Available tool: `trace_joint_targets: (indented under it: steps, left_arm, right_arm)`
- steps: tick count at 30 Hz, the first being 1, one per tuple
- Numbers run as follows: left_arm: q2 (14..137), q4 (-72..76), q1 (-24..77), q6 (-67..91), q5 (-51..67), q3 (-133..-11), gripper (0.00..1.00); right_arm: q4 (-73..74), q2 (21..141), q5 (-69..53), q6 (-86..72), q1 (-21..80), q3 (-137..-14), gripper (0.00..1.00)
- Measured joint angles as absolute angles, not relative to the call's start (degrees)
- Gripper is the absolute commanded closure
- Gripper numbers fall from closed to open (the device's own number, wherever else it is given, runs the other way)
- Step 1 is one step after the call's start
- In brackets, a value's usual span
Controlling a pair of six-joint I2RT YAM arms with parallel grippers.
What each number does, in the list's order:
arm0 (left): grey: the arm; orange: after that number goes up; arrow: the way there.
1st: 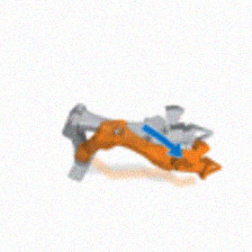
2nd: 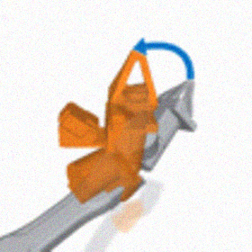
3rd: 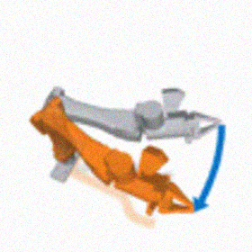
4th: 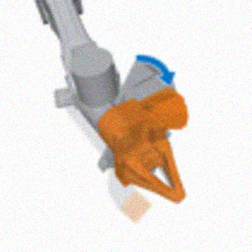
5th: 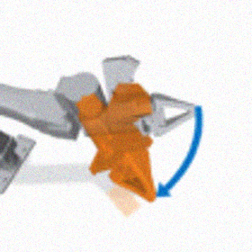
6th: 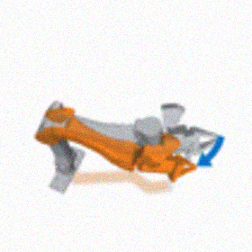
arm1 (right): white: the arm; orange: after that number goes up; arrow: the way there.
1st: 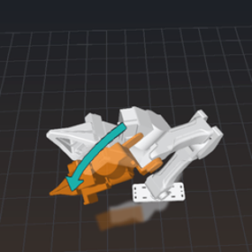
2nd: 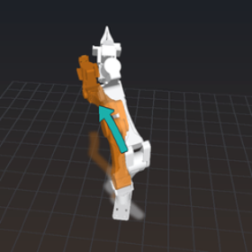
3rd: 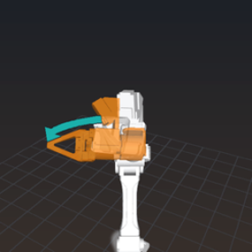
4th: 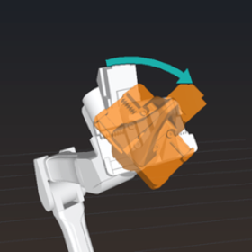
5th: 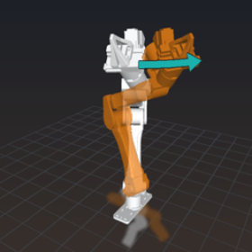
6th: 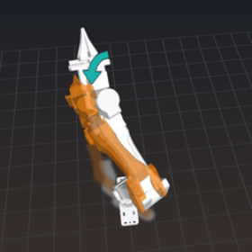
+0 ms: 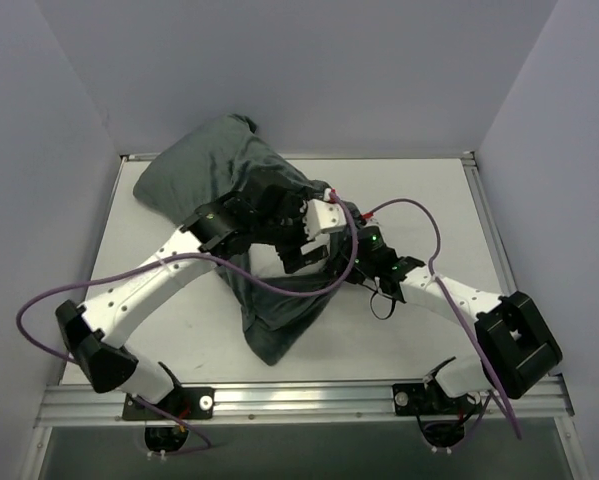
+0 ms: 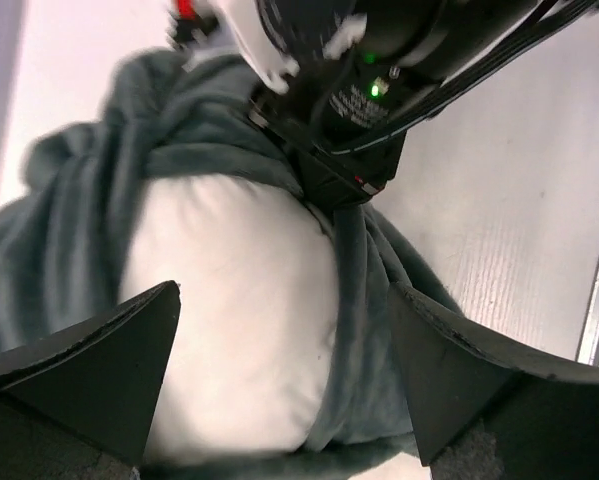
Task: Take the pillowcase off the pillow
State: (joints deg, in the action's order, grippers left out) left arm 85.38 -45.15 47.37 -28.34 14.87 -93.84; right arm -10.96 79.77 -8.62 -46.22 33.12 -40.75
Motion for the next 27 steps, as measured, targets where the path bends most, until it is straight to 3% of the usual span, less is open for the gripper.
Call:
trace_joint_targets:
  steps: [12, 13, 15, 16, 22, 27]
  left_arm:
    - [102.4, -35.9, 49.2, -31.3, -0.5, -85.1, 0.06]
    - [102.4, -35.1, 49.2, -31.4, -1.3, -85.0, 0.10]
    - [102.8, -33.6, 48.9, -30.9, -2.5, -85.0, 0.47]
    - [103.1, -33.0, 48.7, -30.4, -2.9, -85.0, 0.95]
    - [102.5, -30.5, 46.1, -28.8, -1.7, -83.7, 0.98]
    - [91.0, -28.0, 41.6, -30.3, 7.4, -75.3, 0.98]
  right_arm:
    - [-11.8, 74.8, -9.9, -50.8, 30.9, -38.3, 1.00]
    - [-11.8, 74.8, -9.9, -51.0, 30.8, -38.3, 1.00]
    - [-11.8, 74.8, -9.9, -51.1, 30.6, -38.3, 1.00]
    - [-11.8, 74.7, -9.9, -51.1, 30.4, -38.3, 1.00]
    - [-10.2, 73.3, -11.1, -50.6, 24.4, -38.3, 1.00]
    - [-6.2, 72.3, -15.1, -47.8, 12.7, -41.1, 1.00]
